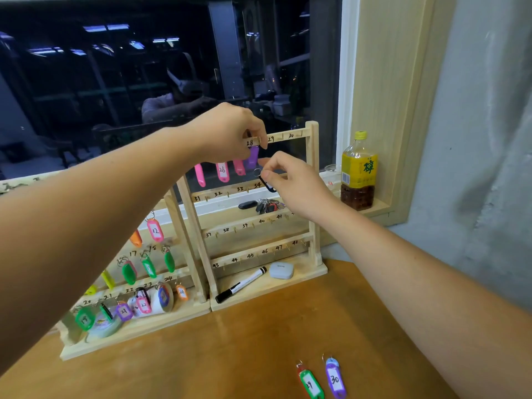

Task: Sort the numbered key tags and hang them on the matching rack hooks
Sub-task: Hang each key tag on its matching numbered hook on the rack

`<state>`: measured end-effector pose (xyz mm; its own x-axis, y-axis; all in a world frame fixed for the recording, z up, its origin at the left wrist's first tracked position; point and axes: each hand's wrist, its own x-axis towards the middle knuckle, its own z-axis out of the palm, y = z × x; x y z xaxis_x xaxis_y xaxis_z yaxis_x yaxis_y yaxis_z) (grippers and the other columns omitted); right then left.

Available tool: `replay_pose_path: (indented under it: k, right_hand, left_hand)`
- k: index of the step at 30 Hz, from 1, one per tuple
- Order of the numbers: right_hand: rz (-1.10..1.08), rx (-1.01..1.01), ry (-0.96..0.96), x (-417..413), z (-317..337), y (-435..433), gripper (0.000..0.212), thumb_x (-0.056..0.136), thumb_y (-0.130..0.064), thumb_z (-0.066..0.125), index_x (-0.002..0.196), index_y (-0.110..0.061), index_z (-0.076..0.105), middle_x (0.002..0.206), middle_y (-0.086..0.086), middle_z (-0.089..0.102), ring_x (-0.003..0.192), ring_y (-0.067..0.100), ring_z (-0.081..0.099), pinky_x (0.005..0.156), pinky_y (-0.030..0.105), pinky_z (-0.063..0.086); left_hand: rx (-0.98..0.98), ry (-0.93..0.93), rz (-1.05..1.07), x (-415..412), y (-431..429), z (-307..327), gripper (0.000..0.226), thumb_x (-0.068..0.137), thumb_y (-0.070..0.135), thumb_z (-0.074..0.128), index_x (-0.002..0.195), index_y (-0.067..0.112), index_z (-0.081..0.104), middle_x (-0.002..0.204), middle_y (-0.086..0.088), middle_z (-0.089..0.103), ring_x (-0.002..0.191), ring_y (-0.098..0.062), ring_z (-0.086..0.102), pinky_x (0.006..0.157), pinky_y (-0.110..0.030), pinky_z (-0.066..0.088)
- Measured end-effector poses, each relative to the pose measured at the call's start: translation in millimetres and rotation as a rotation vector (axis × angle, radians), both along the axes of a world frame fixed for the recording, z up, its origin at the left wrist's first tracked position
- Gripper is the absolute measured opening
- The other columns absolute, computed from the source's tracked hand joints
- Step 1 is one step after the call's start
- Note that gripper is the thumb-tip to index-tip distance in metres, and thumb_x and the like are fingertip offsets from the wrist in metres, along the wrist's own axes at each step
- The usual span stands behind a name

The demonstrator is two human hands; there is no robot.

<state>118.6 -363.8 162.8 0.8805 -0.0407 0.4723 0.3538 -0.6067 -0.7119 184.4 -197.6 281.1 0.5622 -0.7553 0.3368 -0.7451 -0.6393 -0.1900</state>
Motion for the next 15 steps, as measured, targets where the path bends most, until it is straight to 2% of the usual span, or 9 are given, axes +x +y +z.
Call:
replay_pose_path:
  k: [3,7,12,15]
  right_hand:
    - [0.003,0.010,-0.012,1,-1,1,0.011,0.109,-0.034,0.055,0.100,-0.031,0.061,0.141,-0.011,0.064,0.128,0.016,0.057,0.099,0.041,0.045]
    - [0.017,0.036,-0.013,2,-3,1,0.010,0.110,-0.034,0.054,0.103,-0.030,0.061,0.127,-0.011,0.067,0.117,0.015,0.059,0.090,0.038,0.045]
    - [0.023,0.061,-0.005,4,-4,0,0.010,0.109,-0.035,0.054,0.104,-0.029,0.061,0.117,-0.009,0.069,0.113,0.016,0.062,0.091,0.041,0.051]
    - [0.024,0.055,-0.014,1,-6,-1,0.009,0.109,-0.033,0.054,0.104,-0.029,0.061,0.116,-0.009,0.068,0.110,0.014,0.062,0.086,0.036,0.052]
  left_hand:
    - [0.051,-0.014,0.007,1,-3,3,0.047,0.082,0.003,0.075,0.115,0.037,0.074,0.113,0.004,0.064,0.100,-0.021,0.064,0.085,-0.046,0.059]
    - [0.128,-0.066,0.013,4,-7,3,0.049,0.082,0.000,0.073,0.112,0.039,0.071,0.111,0.003,0.061,0.100,-0.023,0.061,0.083,-0.048,0.058]
    - [0.164,-0.123,-0.037,6,-11,3,0.019,0.091,0.024,0.078,0.106,0.036,0.072,0.107,0.003,0.062,0.096,-0.021,0.061,0.084,-0.048,0.057]
    - [0.144,-0.100,-0.036,6,-11,6,0.010,0.096,0.032,0.075,0.104,0.037,0.075,0.106,0.005,0.064,0.095,-0.018,0.062,0.086,-0.045,0.056]
